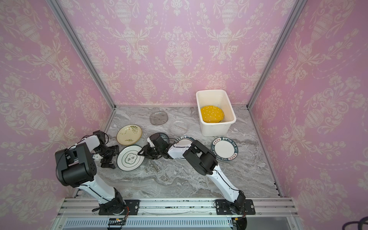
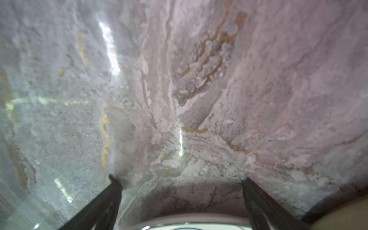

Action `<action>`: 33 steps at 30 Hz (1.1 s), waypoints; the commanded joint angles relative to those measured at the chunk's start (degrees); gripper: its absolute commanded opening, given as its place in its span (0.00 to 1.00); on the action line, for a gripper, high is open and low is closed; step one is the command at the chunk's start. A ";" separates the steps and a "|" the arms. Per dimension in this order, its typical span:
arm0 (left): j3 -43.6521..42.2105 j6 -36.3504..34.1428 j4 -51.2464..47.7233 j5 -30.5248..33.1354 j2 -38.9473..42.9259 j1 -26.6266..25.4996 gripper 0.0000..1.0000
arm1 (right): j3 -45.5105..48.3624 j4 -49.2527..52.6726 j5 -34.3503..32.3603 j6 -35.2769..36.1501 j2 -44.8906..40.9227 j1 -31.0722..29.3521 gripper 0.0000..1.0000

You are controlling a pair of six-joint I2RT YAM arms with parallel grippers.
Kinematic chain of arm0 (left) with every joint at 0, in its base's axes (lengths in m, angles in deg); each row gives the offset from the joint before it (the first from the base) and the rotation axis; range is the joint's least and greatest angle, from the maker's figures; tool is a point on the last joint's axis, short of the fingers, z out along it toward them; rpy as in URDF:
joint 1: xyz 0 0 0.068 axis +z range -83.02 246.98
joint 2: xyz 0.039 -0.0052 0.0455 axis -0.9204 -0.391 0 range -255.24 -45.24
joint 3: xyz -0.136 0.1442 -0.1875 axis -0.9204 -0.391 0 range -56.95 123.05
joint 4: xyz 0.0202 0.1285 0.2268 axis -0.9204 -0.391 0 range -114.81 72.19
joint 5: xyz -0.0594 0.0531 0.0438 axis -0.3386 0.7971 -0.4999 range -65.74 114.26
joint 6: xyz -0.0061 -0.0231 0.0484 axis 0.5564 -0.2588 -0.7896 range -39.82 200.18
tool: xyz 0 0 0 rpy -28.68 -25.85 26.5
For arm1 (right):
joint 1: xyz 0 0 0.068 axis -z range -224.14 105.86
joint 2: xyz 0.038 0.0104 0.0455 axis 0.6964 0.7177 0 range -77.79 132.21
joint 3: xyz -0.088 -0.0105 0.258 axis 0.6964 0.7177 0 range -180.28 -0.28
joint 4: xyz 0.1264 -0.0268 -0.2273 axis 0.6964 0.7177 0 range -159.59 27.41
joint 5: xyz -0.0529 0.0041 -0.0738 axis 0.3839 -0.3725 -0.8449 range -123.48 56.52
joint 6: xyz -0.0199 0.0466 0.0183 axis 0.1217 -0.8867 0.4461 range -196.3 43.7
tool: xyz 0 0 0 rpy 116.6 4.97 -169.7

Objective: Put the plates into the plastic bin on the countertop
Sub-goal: 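Tilt the white plate up with the right gripper while the left pushes its edge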

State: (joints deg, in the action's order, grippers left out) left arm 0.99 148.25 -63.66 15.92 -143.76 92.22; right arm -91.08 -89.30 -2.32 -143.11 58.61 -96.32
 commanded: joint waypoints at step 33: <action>-5.77 -1.34 -2.54 1.74 18.87 -1.95 0.99 | 6.85 21.01 -3.67 6.67 -18.54 -2.04 0.07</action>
State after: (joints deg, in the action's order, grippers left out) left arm -3.30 147.55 -63.24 15.60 -129.68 90.40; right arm -85.90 -73.19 -4.57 -139.83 46.56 -97.83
